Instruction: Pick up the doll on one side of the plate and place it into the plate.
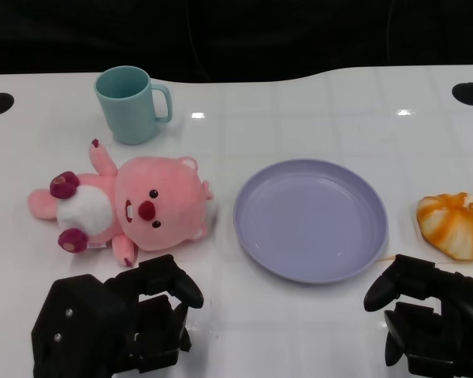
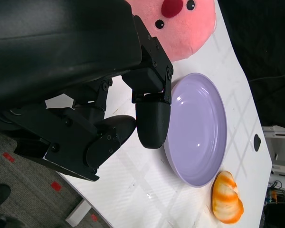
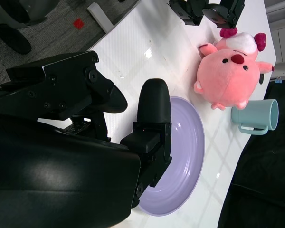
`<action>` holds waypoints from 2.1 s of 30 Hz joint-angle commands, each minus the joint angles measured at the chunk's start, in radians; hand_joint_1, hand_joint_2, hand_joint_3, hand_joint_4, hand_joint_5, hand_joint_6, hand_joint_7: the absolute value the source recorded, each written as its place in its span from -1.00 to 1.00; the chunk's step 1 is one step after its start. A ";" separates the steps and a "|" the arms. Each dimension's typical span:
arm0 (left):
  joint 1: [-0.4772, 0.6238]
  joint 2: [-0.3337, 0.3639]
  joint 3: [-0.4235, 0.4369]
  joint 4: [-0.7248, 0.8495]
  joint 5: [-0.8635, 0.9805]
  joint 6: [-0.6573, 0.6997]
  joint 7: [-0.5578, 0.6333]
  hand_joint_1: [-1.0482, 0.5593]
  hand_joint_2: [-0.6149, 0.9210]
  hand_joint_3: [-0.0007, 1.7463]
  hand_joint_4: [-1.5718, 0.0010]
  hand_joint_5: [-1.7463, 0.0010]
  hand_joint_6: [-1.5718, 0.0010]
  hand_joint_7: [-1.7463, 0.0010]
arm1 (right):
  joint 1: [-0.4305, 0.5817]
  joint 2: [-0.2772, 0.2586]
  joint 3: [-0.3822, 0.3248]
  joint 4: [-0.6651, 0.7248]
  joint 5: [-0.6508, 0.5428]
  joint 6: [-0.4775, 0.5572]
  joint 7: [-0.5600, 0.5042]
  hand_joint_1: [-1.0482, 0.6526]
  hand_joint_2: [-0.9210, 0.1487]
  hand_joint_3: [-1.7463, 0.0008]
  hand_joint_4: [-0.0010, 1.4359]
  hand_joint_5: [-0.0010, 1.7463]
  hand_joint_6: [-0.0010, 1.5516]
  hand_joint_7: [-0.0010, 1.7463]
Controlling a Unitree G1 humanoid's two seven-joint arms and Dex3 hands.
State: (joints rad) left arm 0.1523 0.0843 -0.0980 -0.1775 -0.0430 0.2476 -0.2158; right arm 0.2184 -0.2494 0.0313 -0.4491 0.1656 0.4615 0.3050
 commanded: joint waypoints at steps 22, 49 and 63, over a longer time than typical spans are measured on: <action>0.061 0.046 -0.005 -0.204 -0.011 0.066 -0.021 0.03 1.00 -0.65 0.36 -0.27 0.23 0.63 | 0.010 -0.011 0.001 -0.020 -0.005 0.003 -0.002 0.22 -0.75 -0.13 -0.17 1.00 -0.41 0.72; 0.047 0.335 -0.001 -0.409 0.405 -0.083 -0.026 -0.23 0.95 -1.00 0.83 0.19 0.47 0.97 | 0.028 -0.011 0.001 -0.061 0.001 0.032 -0.010 0.20 -0.70 -0.17 -0.13 1.00 -0.39 0.73; -0.037 0.429 0.035 -0.351 0.787 -0.172 0.001 -0.33 0.91 -1.00 0.87 0.43 0.58 1.00 | 0.023 -0.010 0.007 -0.058 -0.006 0.030 -0.014 0.21 -0.71 -0.16 -0.15 1.00 -0.40 0.72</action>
State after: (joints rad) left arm 0.1302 0.4925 -0.0752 -0.5424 0.7171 0.0763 -0.2176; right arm 0.2412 -0.2494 0.0403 -0.4949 0.1631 0.4866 0.2946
